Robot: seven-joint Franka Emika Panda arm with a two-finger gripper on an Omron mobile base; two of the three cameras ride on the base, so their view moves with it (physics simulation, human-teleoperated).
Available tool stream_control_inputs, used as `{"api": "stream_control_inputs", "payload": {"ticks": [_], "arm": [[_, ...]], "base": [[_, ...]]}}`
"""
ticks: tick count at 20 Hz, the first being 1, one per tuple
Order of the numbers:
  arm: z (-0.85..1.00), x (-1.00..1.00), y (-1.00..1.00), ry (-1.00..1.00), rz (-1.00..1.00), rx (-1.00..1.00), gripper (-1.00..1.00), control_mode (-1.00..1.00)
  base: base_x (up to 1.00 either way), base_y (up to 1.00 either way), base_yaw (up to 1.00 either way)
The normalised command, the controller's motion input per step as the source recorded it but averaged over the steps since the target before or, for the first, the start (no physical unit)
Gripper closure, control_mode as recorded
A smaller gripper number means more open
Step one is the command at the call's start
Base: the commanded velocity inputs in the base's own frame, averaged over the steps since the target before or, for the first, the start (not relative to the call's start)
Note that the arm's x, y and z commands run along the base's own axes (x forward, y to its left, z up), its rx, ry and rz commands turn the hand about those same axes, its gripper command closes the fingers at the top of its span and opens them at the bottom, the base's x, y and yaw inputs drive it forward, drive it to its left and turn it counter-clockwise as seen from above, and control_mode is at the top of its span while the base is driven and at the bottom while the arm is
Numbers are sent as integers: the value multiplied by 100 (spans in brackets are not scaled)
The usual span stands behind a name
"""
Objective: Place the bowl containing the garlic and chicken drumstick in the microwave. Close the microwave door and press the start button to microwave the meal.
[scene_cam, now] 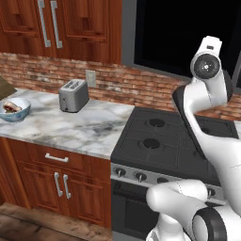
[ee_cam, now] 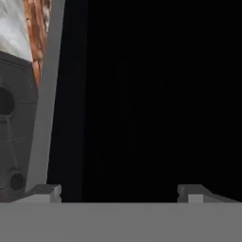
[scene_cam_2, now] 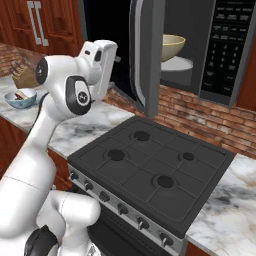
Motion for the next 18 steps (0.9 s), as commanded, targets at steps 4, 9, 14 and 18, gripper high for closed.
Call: {"api": "stream_control_inputs", "payload": {"ticks": [4, 9, 14, 18], "arm": [[4, 71, -39, 0, -28, 0, -100, -100], [5, 66, -52, 1, -28, 0, -100, -100], [2, 63, -63, 3, -14, 3, -100, -100], [0, 65, -71, 2, -2, 12, -100, -100]], "base": [[0, 0, 0], [0, 0, 0], [0, 0, 0], [0, 0, 0]]}}
